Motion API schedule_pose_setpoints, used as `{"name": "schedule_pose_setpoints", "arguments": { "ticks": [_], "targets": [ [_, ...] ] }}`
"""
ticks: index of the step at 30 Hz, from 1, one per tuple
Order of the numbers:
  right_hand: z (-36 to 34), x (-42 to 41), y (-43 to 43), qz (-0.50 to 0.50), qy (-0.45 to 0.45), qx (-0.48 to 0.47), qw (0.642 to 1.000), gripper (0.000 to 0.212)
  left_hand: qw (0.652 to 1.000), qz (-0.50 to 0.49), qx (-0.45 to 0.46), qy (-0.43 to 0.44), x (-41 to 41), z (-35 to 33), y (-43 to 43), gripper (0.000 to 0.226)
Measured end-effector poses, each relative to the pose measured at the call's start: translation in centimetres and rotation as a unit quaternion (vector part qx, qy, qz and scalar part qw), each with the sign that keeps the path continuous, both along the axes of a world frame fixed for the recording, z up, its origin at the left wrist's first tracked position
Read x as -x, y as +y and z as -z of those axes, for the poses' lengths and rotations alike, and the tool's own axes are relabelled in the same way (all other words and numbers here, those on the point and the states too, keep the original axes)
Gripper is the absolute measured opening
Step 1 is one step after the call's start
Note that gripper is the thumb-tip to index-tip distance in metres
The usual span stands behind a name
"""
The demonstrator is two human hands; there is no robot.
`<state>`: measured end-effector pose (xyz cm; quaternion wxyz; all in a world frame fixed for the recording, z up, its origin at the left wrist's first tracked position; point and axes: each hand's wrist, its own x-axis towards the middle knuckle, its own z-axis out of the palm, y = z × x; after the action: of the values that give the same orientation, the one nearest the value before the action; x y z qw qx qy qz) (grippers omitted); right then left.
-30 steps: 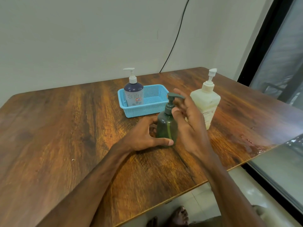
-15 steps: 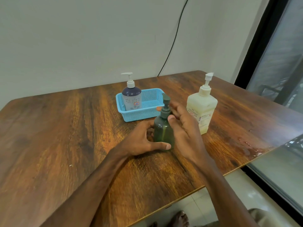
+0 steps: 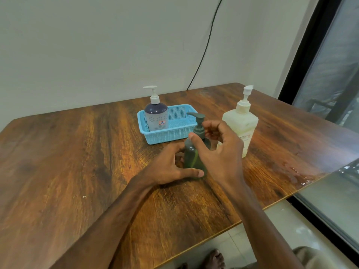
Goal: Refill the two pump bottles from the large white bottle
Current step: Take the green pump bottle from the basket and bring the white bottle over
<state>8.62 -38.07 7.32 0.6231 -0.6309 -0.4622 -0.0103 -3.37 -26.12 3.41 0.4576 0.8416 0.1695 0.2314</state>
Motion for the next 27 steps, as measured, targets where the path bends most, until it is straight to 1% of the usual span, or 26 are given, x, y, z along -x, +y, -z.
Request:
{"name": "schedule_pose_setpoints", "arguments": {
  "ticks": [2, 4, 6, 7, 9, 11, 13, 15, 19, 21, 24, 27],
  "targets": [
    [0.3, -0.1, -0.2, -0.031, -0.024, 0.031, 0.999, 0.032, 1.0, 0.002, 0.0, -0.011, 0.0, 0.0, 0.0, 0.055],
    [0.4, -0.1, -0.4, -0.083, -0.033, 0.06, 0.994, 0.042, 1.0, 0.007, 0.008, -0.013, 0.0, 0.0, 0.0, 0.053],
    [0.0, -0.3, -0.6, -0.13, 0.004, 0.073, 0.989, 0.049, 1.0, 0.009, 0.009, -0.01, 0.0, 0.0, 0.0, 0.052],
    [-0.3, -0.3, -0.7, -0.134, 0.024, 0.066, 0.988, 0.05, 1.0, 0.012, 0.006, -0.008, 0.0, 0.1, 0.0, 0.051],
    [-0.8, -0.2, -0.8, -0.083, 0.03, 0.044, 0.995, 0.056, 1.0, 0.01, 0.002, -0.002, 0.0, -0.1, -0.1, 0.047],
    [-1.0, -0.2, -0.7, -0.015, 0.001, 0.02, 1.0, 0.064, 1.0, 0.005, 0.001, 0.006, 0.0, -0.3, -0.2, 0.046],
    [-0.8, -0.2, -0.3, 0.018, -0.015, 0.014, 1.0, 0.066, 1.0, -0.001, 0.0, 0.002, 0.0, -0.2, -0.1, 0.048],
    [-0.5, -0.1, 0.1, 0.024, -0.014, 0.014, 1.0, 0.062, 1.0, -0.004, 0.004, -0.001, 0.0, 0.0, 0.0, 0.05],
    [-0.1, 0.0, 0.4, 0.01, -0.003, -0.024, 1.0, 0.041, 1.0, 0.0, 0.016, 0.003, 0.0, 0.0, -0.1, 0.049],
    [-0.1, -0.1, 0.3, -0.001, -0.001, -0.028, 1.0, 0.033, 1.0, 0.002, 0.017, -0.001, -0.1, -0.1, -0.1, 0.05],
    [-0.1, 0.0, 0.2, -0.036, -0.007, 0.004, 0.999, 0.03, 1.0, 0.005, 0.016, -0.014, -0.1, 0.1, 0.0, 0.052],
    [-0.6, 0.1, 0.1, -0.079, 0.03, -0.001, 0.996, 0.031, 1.0, 0.011, 0.01, -0.009, -0.1, 0.2, 0.0, 0.052]
  ]
}}
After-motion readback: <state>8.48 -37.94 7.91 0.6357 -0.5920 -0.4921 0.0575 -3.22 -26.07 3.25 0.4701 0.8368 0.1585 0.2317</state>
